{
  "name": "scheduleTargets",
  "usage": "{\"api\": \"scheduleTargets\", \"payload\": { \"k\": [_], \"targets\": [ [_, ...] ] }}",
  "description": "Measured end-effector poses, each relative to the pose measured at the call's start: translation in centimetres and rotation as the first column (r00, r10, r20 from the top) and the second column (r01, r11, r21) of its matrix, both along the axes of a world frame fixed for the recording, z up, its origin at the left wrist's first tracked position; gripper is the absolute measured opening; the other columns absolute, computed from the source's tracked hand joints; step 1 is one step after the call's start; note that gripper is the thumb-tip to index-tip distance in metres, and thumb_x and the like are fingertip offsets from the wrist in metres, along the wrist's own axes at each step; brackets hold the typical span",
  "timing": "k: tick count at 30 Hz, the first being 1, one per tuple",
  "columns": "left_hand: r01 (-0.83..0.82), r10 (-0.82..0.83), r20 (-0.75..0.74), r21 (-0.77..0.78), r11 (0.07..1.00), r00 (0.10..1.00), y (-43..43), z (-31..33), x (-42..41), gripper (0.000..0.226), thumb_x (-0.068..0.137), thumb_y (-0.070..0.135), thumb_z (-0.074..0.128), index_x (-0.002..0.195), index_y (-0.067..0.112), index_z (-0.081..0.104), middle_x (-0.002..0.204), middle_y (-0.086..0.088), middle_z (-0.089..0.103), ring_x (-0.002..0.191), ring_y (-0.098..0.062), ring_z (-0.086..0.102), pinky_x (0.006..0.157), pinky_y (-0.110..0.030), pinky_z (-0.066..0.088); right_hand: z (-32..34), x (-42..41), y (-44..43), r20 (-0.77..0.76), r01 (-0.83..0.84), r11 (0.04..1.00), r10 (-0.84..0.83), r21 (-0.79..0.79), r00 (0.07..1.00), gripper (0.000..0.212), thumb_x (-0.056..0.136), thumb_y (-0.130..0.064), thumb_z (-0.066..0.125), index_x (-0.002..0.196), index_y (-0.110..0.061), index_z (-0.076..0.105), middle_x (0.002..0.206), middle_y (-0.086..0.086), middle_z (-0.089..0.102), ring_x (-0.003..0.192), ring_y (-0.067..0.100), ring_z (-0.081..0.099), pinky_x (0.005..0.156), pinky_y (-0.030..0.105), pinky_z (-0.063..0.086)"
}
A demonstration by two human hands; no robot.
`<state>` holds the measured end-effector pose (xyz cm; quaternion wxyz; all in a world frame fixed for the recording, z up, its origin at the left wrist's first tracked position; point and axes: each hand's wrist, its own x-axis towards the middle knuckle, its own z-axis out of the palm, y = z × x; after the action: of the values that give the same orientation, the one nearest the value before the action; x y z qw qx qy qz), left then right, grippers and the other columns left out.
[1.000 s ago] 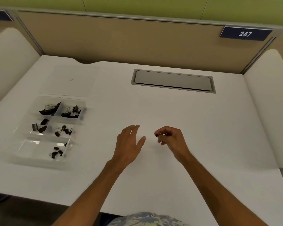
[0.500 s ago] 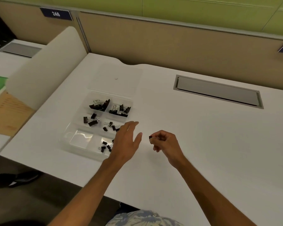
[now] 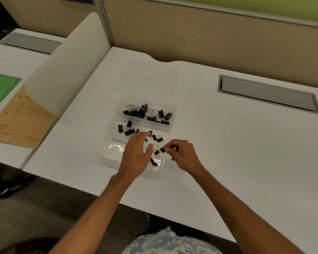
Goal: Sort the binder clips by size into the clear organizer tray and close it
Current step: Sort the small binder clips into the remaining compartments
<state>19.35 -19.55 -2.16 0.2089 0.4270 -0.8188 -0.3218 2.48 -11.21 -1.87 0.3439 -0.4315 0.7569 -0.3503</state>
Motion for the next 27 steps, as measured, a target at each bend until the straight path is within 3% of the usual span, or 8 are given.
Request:
{"api": "scheduleTargets", "payload": {
  "k": [5,10,14,16,20,27],
  "targets": [
    [-0.044,0.044,-0.011,0.001,0.999,0.999,-0.4,-0.2,1.6,0.040,0.097,0.023,0.056,0.137,0.019,0.049,0.137,0.001,0.051,0.128,-0.013,0.043,0.100,-0.024,0.037,-0.5,1.6,-2.3,-0.221,-0.135,0.983,0.161,0.128,0.962,0.001,0.086,-0.018,0.071,0.086,-0.019,0.072,0.082,-0.007,0.071,0.073,0.009,0.063,0.064,0.026,0.049],
    [-0.094,0.094,-0.010,0.029,0.995,0.996,-0.3,-0.1,2.3,0.043,0.098,0.025,0.054,0.140,0.022,0.045,0.141,0.003,0.048,0.131,-0.012,0.041,0.101,-0.023,0.036,-1.0,2.8,-3.7,-0.449,-0.280,0.923,0.375,0.265,0.811,0.012,0.086,-0.008,0.063,0.084,-0.020,0.065,0.087,-0.002,0.067,0.077,0.017,0.061,0.062,0.027,0.045],
    [-0.104,0.104,-0.003,0.021,0.994,0.995,-0.1,-0.1,2.3,0.043,0.098,0.024,0.054,0.140,0.020,0.045,0.141,0.002,0.049,0.131,-0.013,0.041,0.104,-0.026,0.038,-1.7,3.0,-4.5,-0.476,-0.341,0.877,0.473,0.339,0.742,0.017,0.087,-0.003,0.060,0.089,-0.017,0.071,0.097,0.002,0.067,0.081,0.021,0.064,0.064,0.029,0.046],
    [-0.109,0.109,-0.003,0.023,0.994,0.994,0.0,-0.1,2.2,0.043,0.098,0.023,0.055,0.140,0.020,0.046,0.141,0.002,0.048,0.132,-0.014,0.041,0.105,-0.028,0.040,-1.8,2.9,-4.6,-0.463,-0.366,0.857,0.507,0.363,0.727,0.018,0.089,-0.007,0.063,0.100,-0.017,0.073,0.106,0.003,0.069,0.089,0.023,0.066,0.069,0.031,0.050],
    [-0.117,0.117,0.000,0.014,0.993,0.993,0.0,0.0,2.1,0.043,0.098,0.023,0.054,0.140,0.019,0.046,0.141,0.001,0.049,0.131,-0.014,0.042,0.105,-0.031,0.041,-1.5,2.2,-4.5,-0.459,-0.368,0.888,0.458,0.276,0.761,0.028,0.093,-0.010,0.062,0.120,-0.016,0.066,0.120,0.006,0.063,0.102,0.025,0.063,0.079,0.034,0.050],
    [-0.121,0.121,0.008,-0.008,0.993,0.993,0.3,0.7,1.1,0.041,0.098,0.025,0.054,0.138,0.022,0.048,0.137,0.003,0.050,0.129,-0.014,0.044,0.104,-0.029,0.040,0.2,-0.9,-3.1,-0.427,-0.259,0.962,0.270,0.085,0.863,0.022,0.098,-0.021,0.051,0.112,-0.019,0.068,0.108,0.000,0.067,0.094,0.019,0.063,0.073,0.030,0.047]
  ]
}}
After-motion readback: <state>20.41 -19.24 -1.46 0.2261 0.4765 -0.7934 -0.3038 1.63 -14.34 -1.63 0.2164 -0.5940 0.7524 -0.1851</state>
